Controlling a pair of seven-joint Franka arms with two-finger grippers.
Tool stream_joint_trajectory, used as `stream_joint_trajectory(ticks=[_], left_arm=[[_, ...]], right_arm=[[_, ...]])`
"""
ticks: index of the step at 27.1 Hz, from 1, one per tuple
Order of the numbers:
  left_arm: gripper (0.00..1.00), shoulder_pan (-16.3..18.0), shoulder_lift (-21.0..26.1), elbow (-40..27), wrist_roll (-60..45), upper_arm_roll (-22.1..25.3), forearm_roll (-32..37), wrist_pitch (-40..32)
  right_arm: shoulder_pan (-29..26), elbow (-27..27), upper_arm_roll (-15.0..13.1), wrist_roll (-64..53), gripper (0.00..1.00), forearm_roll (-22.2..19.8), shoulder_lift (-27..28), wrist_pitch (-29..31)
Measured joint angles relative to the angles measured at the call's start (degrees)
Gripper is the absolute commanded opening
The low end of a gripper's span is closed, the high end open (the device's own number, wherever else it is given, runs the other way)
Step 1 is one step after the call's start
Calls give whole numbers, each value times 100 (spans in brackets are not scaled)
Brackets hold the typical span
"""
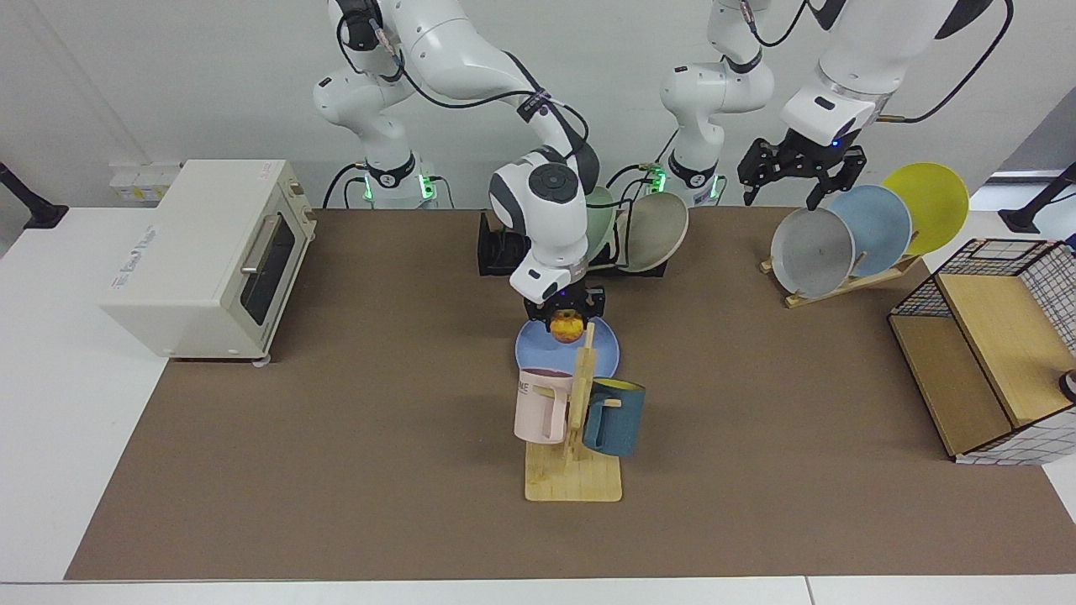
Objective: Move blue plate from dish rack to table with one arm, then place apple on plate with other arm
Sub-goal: 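Carry the apple with the right gripper over the blue plate, then lower the apple onto the blue plate and open the right gripper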
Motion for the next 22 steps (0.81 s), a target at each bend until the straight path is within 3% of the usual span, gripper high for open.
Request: stream_joint_trajectory(ticks=[7,9,12,15,16,17,22], left_arm=[[100,0,-1,0,0,1,0,0],[100,0,-2,0,0,1,0,0],[100,0,-2,0,0,2,0,0],[100,0,-2,0,0,2,0,0],[100,0,-2,0,0,2,0,0],[100,0,-3,0,0,2,0,0],[100,0,-3,0,0,2,0,0]], right_arm=[[36,-2,16,0,0,2,150,28],[36,-13,15,0,5,2,163,29],[36,-31,14,0,26,3,166,70],[36,-45,13,-10,72,3,170,190],[36,-47,11,-39,95,3,172,211],[36,-49,10,-79,100,3,174,223],[33,-50,2,-355,100,2,177,235]])
